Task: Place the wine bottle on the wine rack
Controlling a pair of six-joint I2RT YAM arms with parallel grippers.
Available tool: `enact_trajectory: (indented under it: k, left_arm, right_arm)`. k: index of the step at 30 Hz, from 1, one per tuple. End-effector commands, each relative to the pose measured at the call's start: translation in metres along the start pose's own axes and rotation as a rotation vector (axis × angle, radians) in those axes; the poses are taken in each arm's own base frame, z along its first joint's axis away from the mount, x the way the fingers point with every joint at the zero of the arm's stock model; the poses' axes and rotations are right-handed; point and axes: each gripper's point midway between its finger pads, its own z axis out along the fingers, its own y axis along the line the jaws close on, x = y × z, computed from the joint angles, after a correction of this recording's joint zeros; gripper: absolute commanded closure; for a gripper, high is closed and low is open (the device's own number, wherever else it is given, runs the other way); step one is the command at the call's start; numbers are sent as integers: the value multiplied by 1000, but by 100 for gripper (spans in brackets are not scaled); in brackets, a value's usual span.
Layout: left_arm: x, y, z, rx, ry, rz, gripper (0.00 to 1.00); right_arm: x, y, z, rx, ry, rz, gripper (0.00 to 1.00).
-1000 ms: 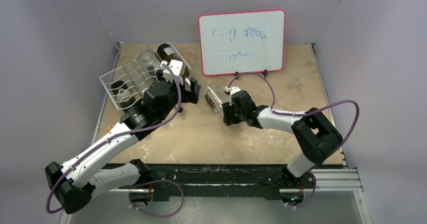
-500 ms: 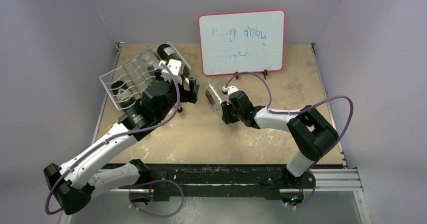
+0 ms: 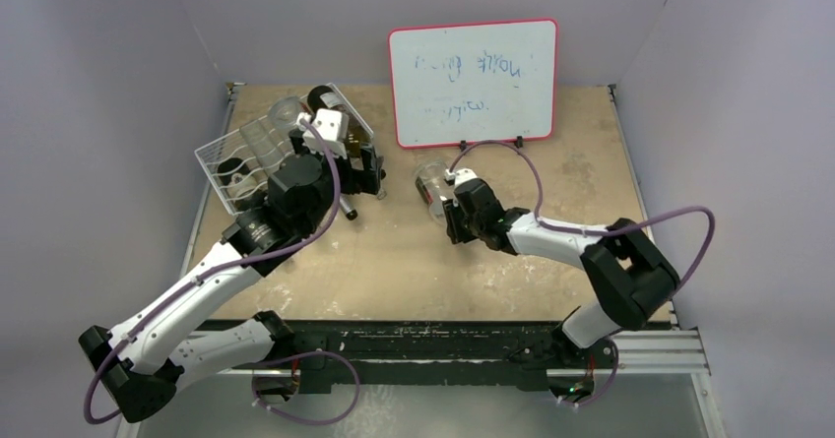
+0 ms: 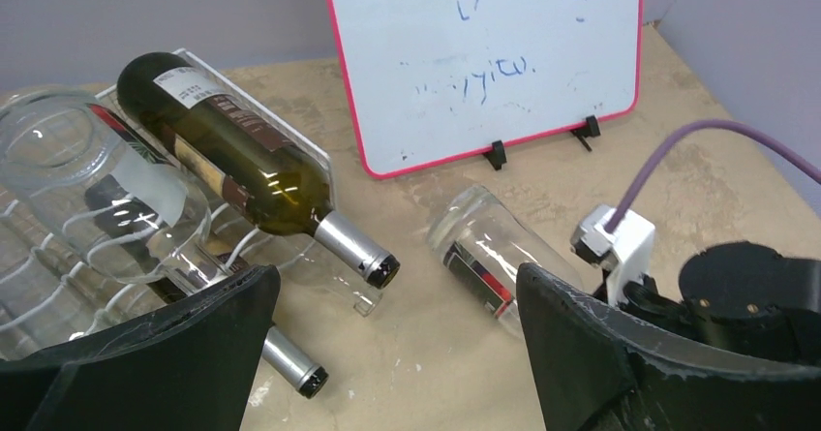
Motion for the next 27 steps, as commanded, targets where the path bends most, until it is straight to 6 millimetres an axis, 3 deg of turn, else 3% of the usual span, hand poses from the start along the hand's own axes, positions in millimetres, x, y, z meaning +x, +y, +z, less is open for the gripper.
enact_trajectory:
  k: [1, 8, 13, 15, 21, 27]
  left_arm:
    - [-46, 9, -11, -80, -93, -165, 8]
    - [-62, -4, -20, -49, -24, -253, 6]
    - [-96, 2, -45, -6, -138, -222, 5]
    - [-113, 7, -58, -1, -200, -235, 6]
    - [-155, 28, -94, -44, -302, -263, 6]
    - [-192, 51, -138, -72, -411, -280, 6]
  right_arm:
    - [-107, 7, -53, -19, -372, 66, 100]
    - [-163, 16, -117, -80, -565, 98, 100]
    - [-195, 31, -150, -151, -638, 96, 100]
    - [-217, 44, -167, -198, -678, 100, 100]
    - [-255, 103, -185, -320, -705, 109, 100]
    - [-289, 184, -191, -442, -722, 110, 100]
